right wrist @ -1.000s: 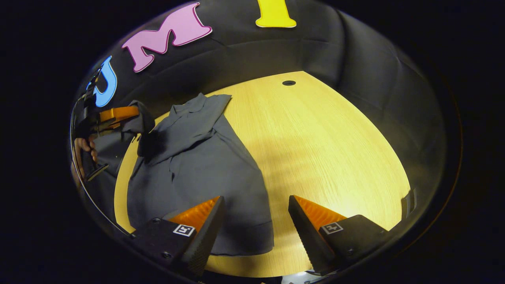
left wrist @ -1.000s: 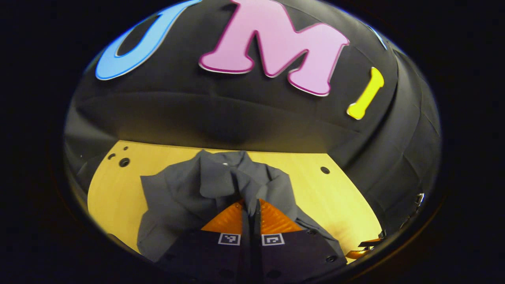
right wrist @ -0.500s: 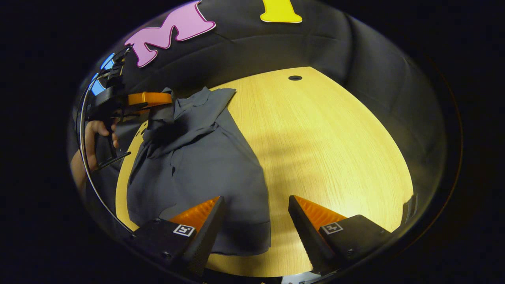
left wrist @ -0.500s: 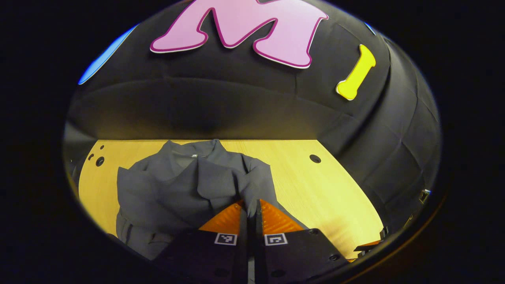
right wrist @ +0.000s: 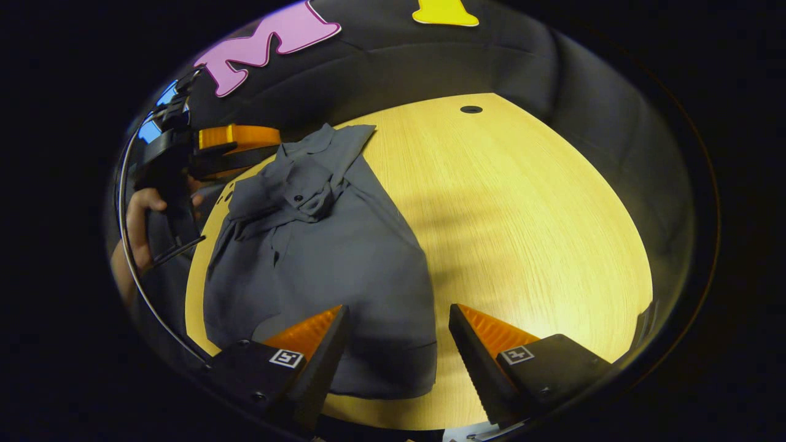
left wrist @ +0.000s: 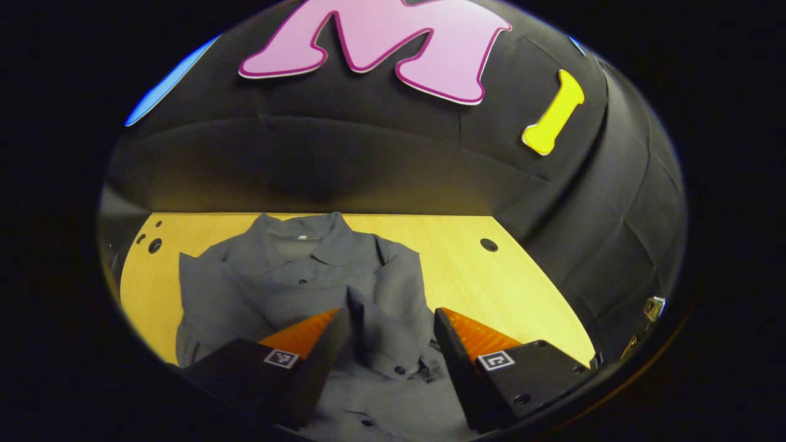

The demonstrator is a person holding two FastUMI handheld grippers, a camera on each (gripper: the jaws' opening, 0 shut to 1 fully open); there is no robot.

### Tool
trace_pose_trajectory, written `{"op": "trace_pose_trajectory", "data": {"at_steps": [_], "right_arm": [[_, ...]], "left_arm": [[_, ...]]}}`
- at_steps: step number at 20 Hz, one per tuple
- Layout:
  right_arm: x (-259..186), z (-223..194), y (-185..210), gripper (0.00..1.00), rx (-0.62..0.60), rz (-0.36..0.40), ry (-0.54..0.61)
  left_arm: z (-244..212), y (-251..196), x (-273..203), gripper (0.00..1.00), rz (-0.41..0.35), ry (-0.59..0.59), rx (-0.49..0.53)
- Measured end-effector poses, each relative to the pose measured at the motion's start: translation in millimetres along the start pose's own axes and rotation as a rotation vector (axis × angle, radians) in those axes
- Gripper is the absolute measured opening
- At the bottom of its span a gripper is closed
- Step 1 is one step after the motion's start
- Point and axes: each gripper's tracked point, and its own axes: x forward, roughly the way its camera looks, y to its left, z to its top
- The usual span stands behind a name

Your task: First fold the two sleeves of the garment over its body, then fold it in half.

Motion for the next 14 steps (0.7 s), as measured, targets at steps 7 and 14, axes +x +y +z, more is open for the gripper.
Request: {"op": "trace_pose_trajectory", "data": {"at_steps": [7, 14], "right_arm": [[7.5, -27.4, 7.7, 0.99, 0.024, -0.008, 0.069], [20.0, -50.9, 20.1, 1.0, -0.048, -0.061, 0.118]], "left_arm": [[-80.6, 109.1, -110.6, 0.91, 0.143, 0.045, 0.031], [-217.9, 202.6, -214.1, 0.96, 0.33, 0.199, -0.167]]}}
